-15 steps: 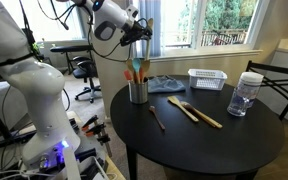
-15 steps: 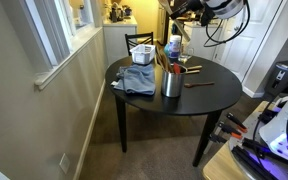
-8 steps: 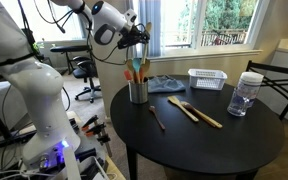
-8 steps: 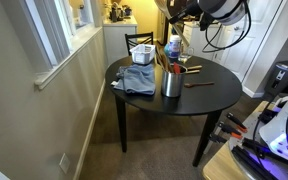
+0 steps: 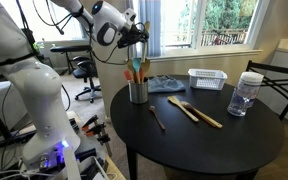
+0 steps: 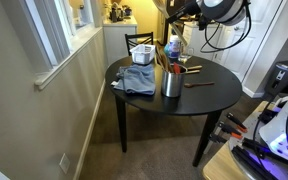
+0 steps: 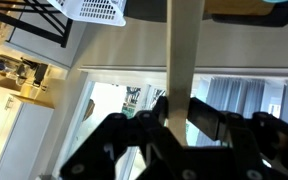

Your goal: Pick up the wooden spoon on the far left of the table on put it in the silver utensil holder

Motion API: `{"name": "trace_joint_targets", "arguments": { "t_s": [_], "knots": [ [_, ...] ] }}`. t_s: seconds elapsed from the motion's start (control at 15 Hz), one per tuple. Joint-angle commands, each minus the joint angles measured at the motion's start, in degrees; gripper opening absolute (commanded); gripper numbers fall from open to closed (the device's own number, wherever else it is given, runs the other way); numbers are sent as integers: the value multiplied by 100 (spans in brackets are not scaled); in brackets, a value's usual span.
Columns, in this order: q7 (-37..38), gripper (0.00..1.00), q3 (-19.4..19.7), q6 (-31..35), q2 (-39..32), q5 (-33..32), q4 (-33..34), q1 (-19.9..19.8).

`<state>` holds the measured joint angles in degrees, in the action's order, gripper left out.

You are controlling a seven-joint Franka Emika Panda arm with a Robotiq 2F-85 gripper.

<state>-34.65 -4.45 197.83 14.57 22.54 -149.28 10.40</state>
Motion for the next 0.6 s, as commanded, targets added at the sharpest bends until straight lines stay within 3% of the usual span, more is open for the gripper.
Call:
{"name": "trace_joint_targets", "arguments": {
  "t_s": [0.0, 0.13, 0.2, 0.53],
  "knots": [
    [952, 10, -120, -37, 166, -1360, -200, -425],
    [1315, 10, -69, -17, 119, -1914, -248, -486],
    [1082, 10, 224, -1, 94, -1722, -273, -124],
    [1279, 10, 664, -1, 58, -1834, -496, 345]
  ]
}}
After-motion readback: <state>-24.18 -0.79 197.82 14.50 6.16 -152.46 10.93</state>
